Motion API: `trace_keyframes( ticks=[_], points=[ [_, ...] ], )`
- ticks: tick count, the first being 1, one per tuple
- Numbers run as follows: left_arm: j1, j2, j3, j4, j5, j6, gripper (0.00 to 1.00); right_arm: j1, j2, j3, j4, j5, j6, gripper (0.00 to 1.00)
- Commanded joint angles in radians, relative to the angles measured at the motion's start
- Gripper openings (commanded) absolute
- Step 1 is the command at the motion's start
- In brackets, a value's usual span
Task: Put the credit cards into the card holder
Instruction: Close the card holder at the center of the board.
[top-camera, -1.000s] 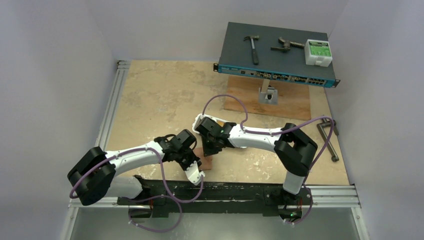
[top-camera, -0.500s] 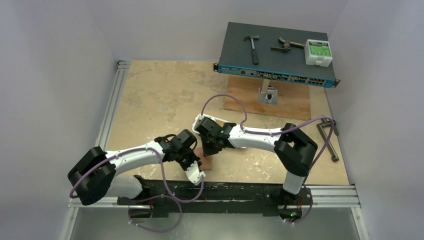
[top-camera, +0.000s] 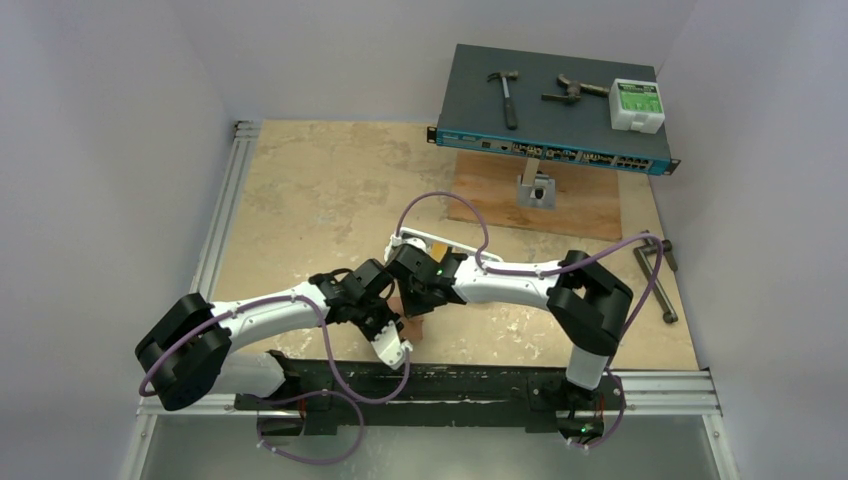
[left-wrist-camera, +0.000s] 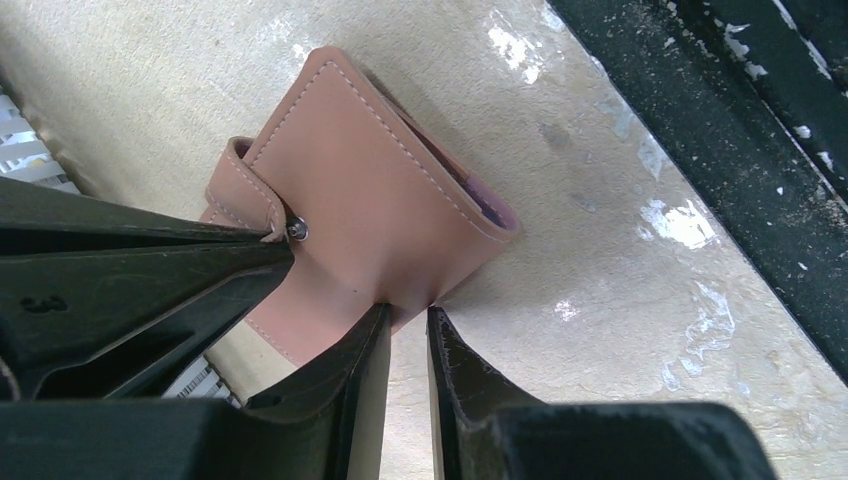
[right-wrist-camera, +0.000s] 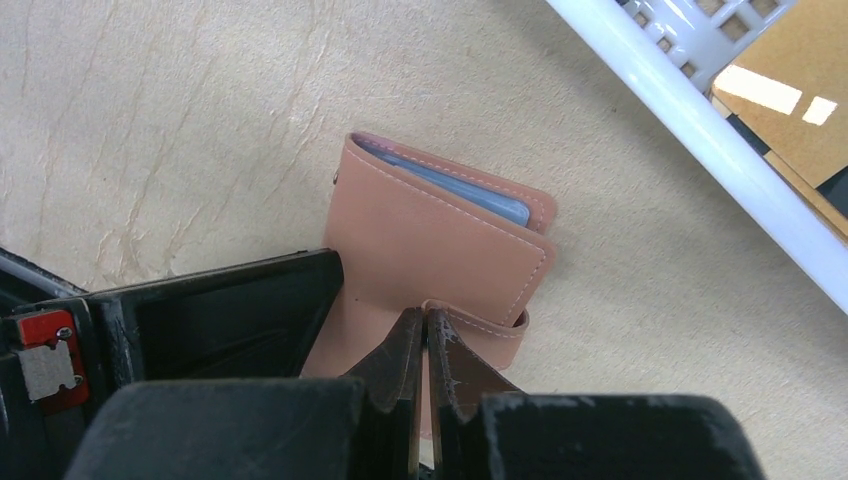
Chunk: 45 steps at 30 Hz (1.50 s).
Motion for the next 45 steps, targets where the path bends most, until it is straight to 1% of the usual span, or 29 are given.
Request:
trace_keyframes(
  ticks=[1, 13, 17, 22, 26, 28, 31, 34, 36, 38, 39, 42, 44, 45],
  points=[
    [-0.01, 0.018, 0.016, 0.012, 0.029, -0.054, 0.19, 0.066, 0.072, -0.075, -0.031, -0.042, 0.036, 0.0],
    [-0.011, 0.025, 0.044, 0.016, 0.022, -0.13, 0.18, 0.116, 0.116, -0.164, 0.003, 0.007, 0.09, 0.0],
    [-0.01, 0.027, 0.075, -0.01, 0.018, -0.173, 0.18, 0.127, 0.066, -0.241, 0.013, 0.005, 0.124, 0.0],
    [0.004, 0.019, 0.169, -0.079, 0.004, -0.305, 0.18, 0.146, 0.016, -0.286, 0.013, 0.038, 0.167, 0.0],
    [0.06, 0.012, 0.257, -0.216, 0.049, -0.485, 0.18, 0.182, -0.006, -0.323, 0.045, 0.124, 0.218, 0.0],
    [0.119, 0.004, 0.277, -0.276, 0.09, -0.569, 0.18, 0.208, -0.004, -0.349, 0.059, 0.195, 0.261, 0.0],
    [0.214, -0.047, 0.265, -0.299, 0.15, -0.67, 0.18, 0.232, 0.014, -0.417, 0.107, 0.26, 0.327, 0.0],
    [0.31, -0.068, 0.277, -0.327, 0.175, -0.731, 0.18, 0.267, 0.038, -0.458, 0.113, 0.326, 0.401, 0.0],
    [0.411, -0.074, 0.309, -0.347, 0.227, -0.771, 0.18, 0.302, 0.059, -0.479, 0.106, 0.372, 0.451, 0.0],
    [0.535, -0.068, 0.354, -0.373, 0.34, -0.812, 0.18, 0.338, 0.085, -0.506, 0.106, 0.405, 0.514, 0.0],
    [0.592, -0.061, 0.377, -0.386, 0.385, -0.827, 0.18, 0.349, 0.097, -0.514, 0.124, 0.406, 0.514, 0.0],
    [0.741, -0.049, 0.408, -0.39, 0.497, -0.888, 0.22, 0.378, 0.137, -0.477, 0.067, 0.444, 0.55, 0.0],
    [0.813, -0.057, 0.411, -0.426, 0.571, -0.888, 0.28, 0.39, 0.152, -0.467, 0.051, 0.452, 0.563, 0.0],
    [0.827, -0.065, 0.404, -0.439, 0.584, -0.881, 0.3, 0.393, 0.155, -0.465, 0.048, 0.458, 0.565, 0.0]
  ],
)
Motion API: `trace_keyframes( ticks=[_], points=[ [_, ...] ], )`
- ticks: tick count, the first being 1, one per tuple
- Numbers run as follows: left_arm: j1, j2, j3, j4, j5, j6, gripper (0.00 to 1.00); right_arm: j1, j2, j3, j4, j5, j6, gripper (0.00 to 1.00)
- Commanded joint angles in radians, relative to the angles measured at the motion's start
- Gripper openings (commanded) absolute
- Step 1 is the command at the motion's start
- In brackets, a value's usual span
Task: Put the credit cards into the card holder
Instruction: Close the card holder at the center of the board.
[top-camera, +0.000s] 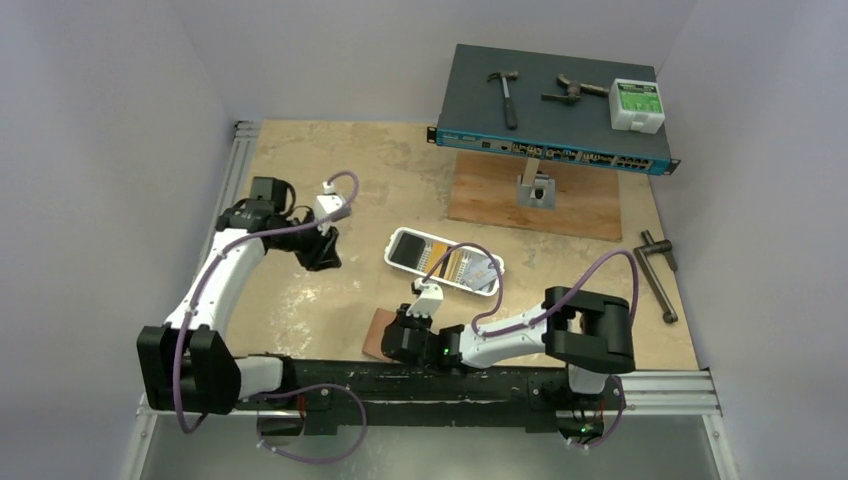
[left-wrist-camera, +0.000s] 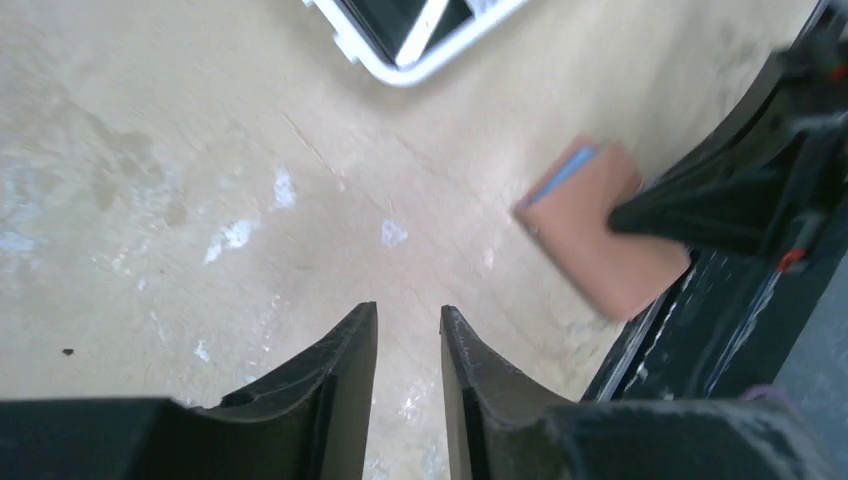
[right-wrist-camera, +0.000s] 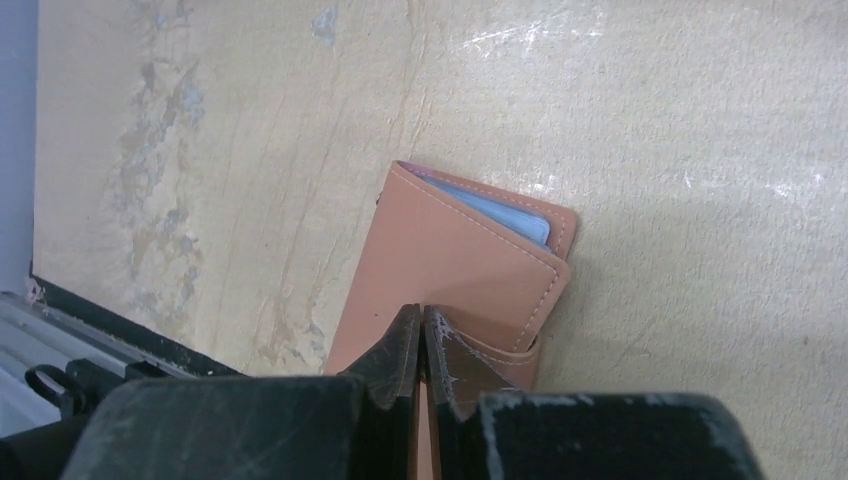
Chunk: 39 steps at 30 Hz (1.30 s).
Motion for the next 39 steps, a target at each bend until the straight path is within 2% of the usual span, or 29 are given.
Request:
trace_keyframes(
  ticks=[1, 6, 13, 17, 22, 23, 24, 25, 26, 29, 30, 32, 35, 39],
  points=[
    [0.094, -0.073, 0.005, -0.003, 0.269, -0.13, 0.33, 0.047, 0.177, -0.113, -0.484, -0.089, 0.026, 0.0],
    [0.191, -0.139, -0.025, 0.039, 0.324, -0.2, 0.38, 0.069, 0.32, 0.004, -0.572, -0.042, -0.024, 0.0],
    [0.333, -0.1, 0.053, -0.028, 0.392, -0.161, 0.39, 0.152, 0.564, 0.208, -0.697, -0.006, -0.096, 0.0],
    [0.378, -0.088, 0.072, -0.023, 0.403, -0.163, 0.39, 0.18, 0.62, 0.257, -0.742, -0.018, -0.088, 0.0],
    [0.394, -0.1, 0.066, -0.015, 0.408, -0.167, 0.4, 0.196, 0.616, 0.267, -0.783, -0.062, -0.064, 0.0],
    [0.394, -0.107, 0.057, -0.009, 0.406, -0.168, 0.42, 0.195, 0.589, 0.251, -0.778, -0.067, -0.055, 0.08],
    [0.394, -0.117, 0.046, 0.002, 0.401, -0.173, 0.45, 0.194, 0.552, 0.231, -0.778, -0.064, -0.044, 0.22],
    [0.394, -0.124, 0.039, 0.007, 0.394, -0.174, 0.54, 0.187, 0.502, 0.212, -0.786, -0.046, -0.027, 0.37],
    [0.394, -0.128, 0.039, 0.005, 0.389, -0.174, 0.58, 0.173, 0.441, 0.19, -0.785, -0.031, -0.018, 0.51],
    [0.394, -0.134, 0.052, -0.007, 0.364, -0.175, 0.8, 0.097, 0.232, 0.143, -0.755, 0.006, -0.069, 0.81],
    [0.393, -0.135, 0.055, -0.003, 0.357, -0.183, 0.92, 0.051, 0.163, 0.142, -0.746, 0.016, -0.119, 0.95],
    [0.394, -0.141, 0.053, 0.009, 0.343, -0.196, 1.0, -0.012, 0.047, 0.163, -0.724, 0.032, -0.22, 0.99],
    [0.394, -0.141, 0.051, 0.022, 0.322, -0.222, 1.0, -0.099, -0.096, 0.224, -0.659, 0.023, -0.479, 0.99],
    [0.393, -0.131, 0.046, 0.038, 0.311, -0.247, 1.0, -0.177, -0.219, 0.276, -0.54, -0.155, -0.734, 0.99]
  ],
)
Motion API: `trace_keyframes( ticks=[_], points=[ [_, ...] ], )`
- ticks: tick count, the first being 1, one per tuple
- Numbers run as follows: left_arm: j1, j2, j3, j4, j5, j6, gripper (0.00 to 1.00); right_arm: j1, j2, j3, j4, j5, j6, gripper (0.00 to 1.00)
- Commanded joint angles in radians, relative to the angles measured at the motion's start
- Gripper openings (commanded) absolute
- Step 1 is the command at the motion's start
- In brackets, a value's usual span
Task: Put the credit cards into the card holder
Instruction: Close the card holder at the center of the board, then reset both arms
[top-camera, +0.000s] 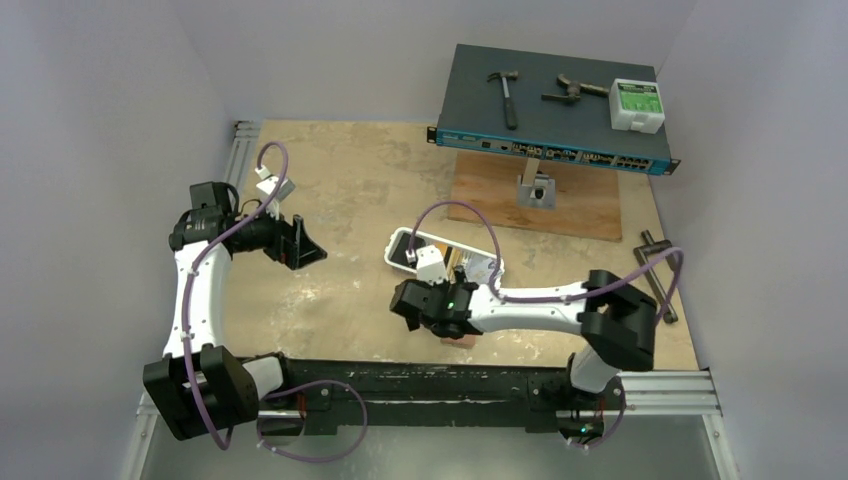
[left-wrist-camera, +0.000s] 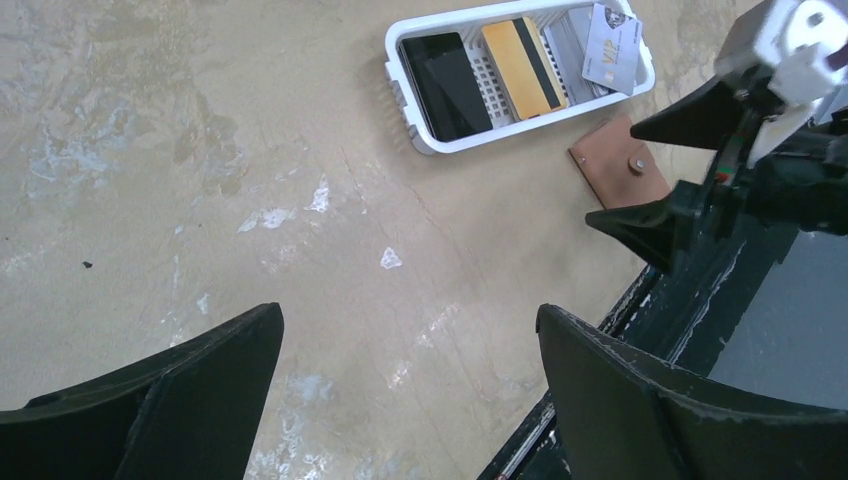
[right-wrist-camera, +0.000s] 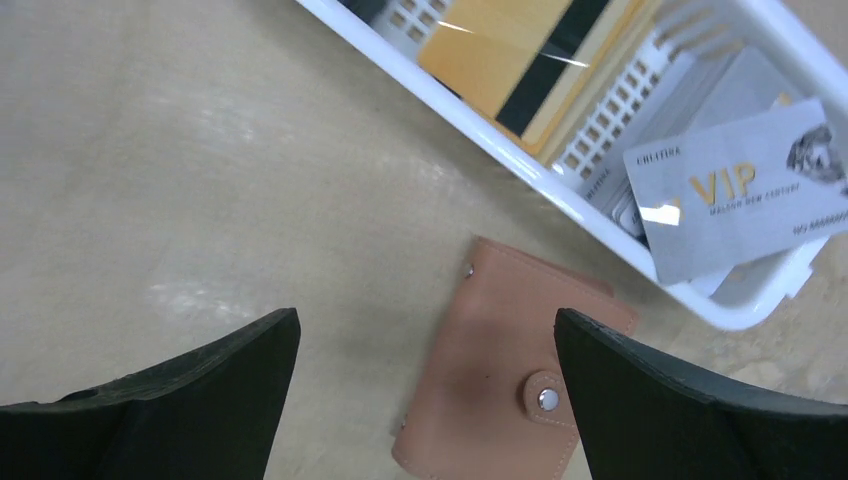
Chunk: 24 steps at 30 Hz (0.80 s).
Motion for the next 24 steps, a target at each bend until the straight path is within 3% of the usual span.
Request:
trace_keyframes(
  ticks=[1, 3, 7, 12, 15, 19, 22, 24],
  points=[
    [0.009, -0.009, 0.008, 0.042, 0.004, -0.046, 1.0, -0.035, -0.152, 0.081, 0.124, -0.27, -0.347, 0.99],
    [0.009, -0.003, 0.006, 0.03, 0.022, -0.037, 1.0, -0.043, -0.203, 0.107, 0.18, -0.355, -0.406, 0.99],
    [0.009, -0.006, 0.0, 0.004, 0.053, -0.01, 1.0, -0.096, -0.318, 0.158, 0.216, -0.351, -0.413, 0.99],
    [0.009, -0.011, -0.038, 0.068, 0.064, -0.035, 1.0, -0.376, -0.491, 0.05, 0.3, -0.319, -0.374, 0.99],
    [0.009, -0.032, -0.086, 0.198, 0.015, -0.134, 1.0, -0.516, -0.563, -0.085, 0.409, -0.178, -0.389, 0.99],
    [0.009, -0.037, -0.162, 0.402, -0.099, -0.233, 1.0, -0.698, -0.652, -0.344, 0.686, -0.032, -0.455, 0.99],
    [0.009, -0.013, -0.22, 0.558, -0.159, -0.273, 1.0, -0.8, -0.64, -0.462, 0.869, 0.129, -0.496, 0.99],
    [0.008, 0.004, -0.273, 0.714, -0.186, -0.306, 1.0, -0.901, -0.602, -0.509, 0.954, 0.15, -0.456, 0.99]
  ],
)
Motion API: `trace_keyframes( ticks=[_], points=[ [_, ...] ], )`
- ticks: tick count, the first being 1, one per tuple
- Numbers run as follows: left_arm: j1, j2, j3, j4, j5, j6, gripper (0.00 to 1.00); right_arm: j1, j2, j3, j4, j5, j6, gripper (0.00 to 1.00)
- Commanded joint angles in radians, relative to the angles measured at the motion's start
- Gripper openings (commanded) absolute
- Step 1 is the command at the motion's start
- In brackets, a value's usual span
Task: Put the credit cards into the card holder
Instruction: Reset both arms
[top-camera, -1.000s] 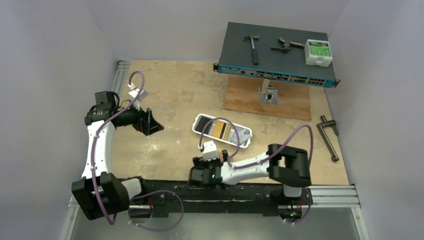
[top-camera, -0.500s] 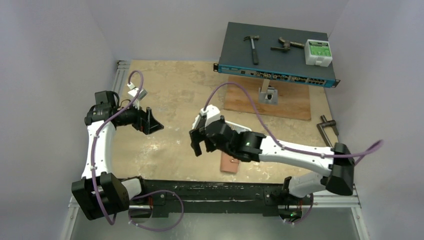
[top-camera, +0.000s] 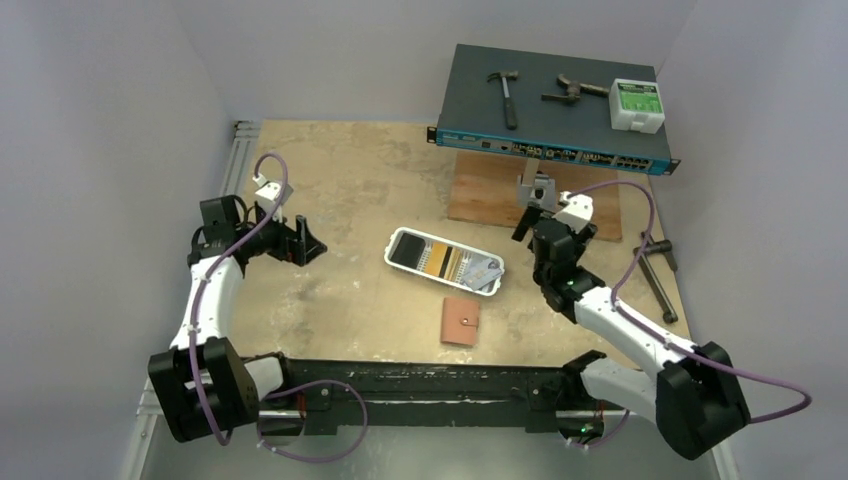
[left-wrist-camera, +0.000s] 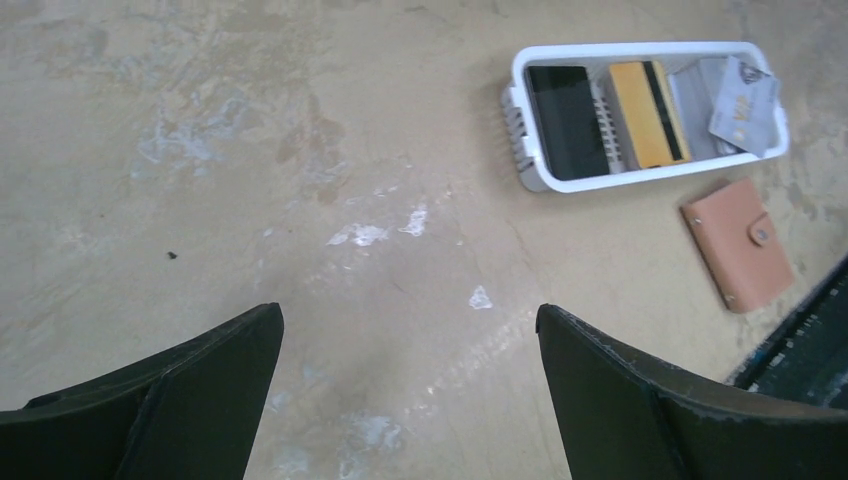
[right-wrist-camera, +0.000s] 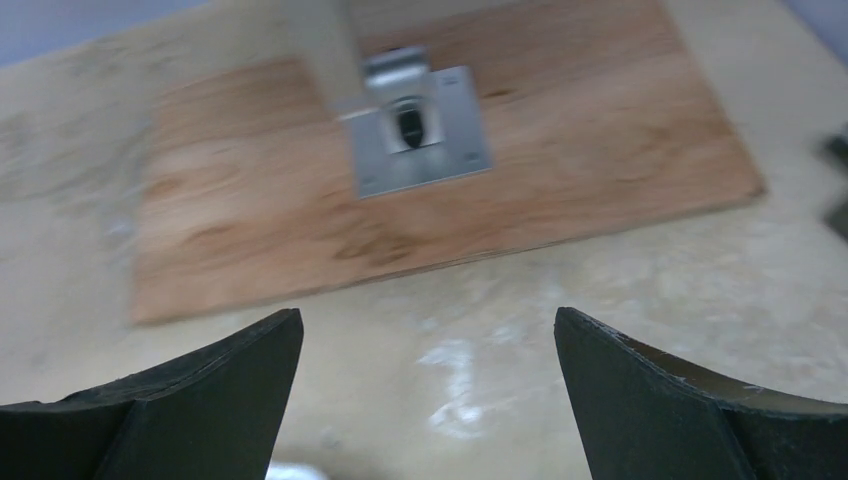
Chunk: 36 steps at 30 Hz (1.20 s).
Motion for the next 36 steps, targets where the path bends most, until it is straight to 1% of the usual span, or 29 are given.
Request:
trace_keyframes(
  ticks=[1, 2, 3, 5, 6, 8, 12, 14, 17, 21, 24, 25, 29, 31, 34, 35, 36],
  points=[
    [0.008, 0.032, -0.114, 0.411, -0.096, -0.123, 1.0, -0.157, 0.051, -0.09, 0.37, 0.176, -0.03, 0.99],
    [0.008, 0.048, -0.144, 0.493, -0.111, -0.146, 1.0, -0.183, 0.076, -0.112, 0.456, 0.192, -0.055, 0.99],
    [0.008, 0.066, -0.16, 0.577, -0.13, -0.157, 1.0, -0.208, 0.092, -0.107, 0.449, 0.188, -0.045, 0.99],
    [0.008, 0.105, -0.208, 0.702, -0.152, -0.188, 1.0, -0.233, 0.133, -0.122, 0.585, 0.168, -0.115, 0.99],
    [0.008, 0.122, -0.22, 0.739, -0.154, -0.195, 1.0, -0.238, 0.159, -0.122, 0.623, 0.165, -0.166, 0.99],
    [0.008, 0.135, -0.247, 0.823, -0.17, -0.211, 1.0, -0.254, 0.208, -0.118, 0.676, 0.133, -0.205, 0.99],
    [0.007, 0.13, -0.31, 0.994, -0.164, -0.228, 1.0, -0.289, 0.257, -0.16, 0.773, 0.077, -0.219, 0.99],
    [0.005, 0.137, -0.315, 1.03, -0.178, -0.238, 1.0, -0.313, 0.277, -0.186, 0.82, 0.047, -0.223, 0.99],
    [0.004, 0.156, -0.287, 0.999, -0.195, -0.246, 1.0, -0.339, 0.301, -0.22, 0.913, 0.032, -0.25, 0.99],
    [0.004, 0.161, -0.281, 0.994, -0.226, -0.26, 1.0, -0.371, 0.315, -0.254, 0.986, -0.008, -0.219, 0.99],
    [-0.004, 0.152, -0.292, 1.006, -0.253, -0.266, 1.0, -0.381, 0.35, -0.28, 1.082, -0.033, -0.213, 0.99],
    [-0.008, 0.15, -0.294, 1.011, -0.258, -0.269, 1.0, -0.38, 0.359, -0.28, 1.094, -0.039, -0.219, 0.99],
    [-0.049, 0.149, -0.314, 1.065, -0.298, -0.316, 1.0, -0.38, 0.381, -0.242, 1.046, -0.07, -0.234, 0.99],
    [-0.081, 0.151, -0.341, 1.134, -0.34, -0.33, 1.0, -0.381, 0.393, -0.224, 1.027, -0.105, -0.25, 0.99],
    [-0.156, 0.184, -0.409, 1.301, -0.419, -0.298, 1.0, -0.38, 0.408, -0.214, 1.028, -0.141, -0.28, 0.99],
    [-0.178, 0.168, -0.402, 1.256, -0.447, -0.256, 1.0, -0.38, 0.412, -0.214, 1.033, -0.162, -0.295, 0.99],
    [-0.186, 0.164, -0.401, 1.246, -0.469, -0.251, 1.0, -0.381, 0.419, -0.219, 1.048, -0.189, -0.321, 0.99]
  ],
)
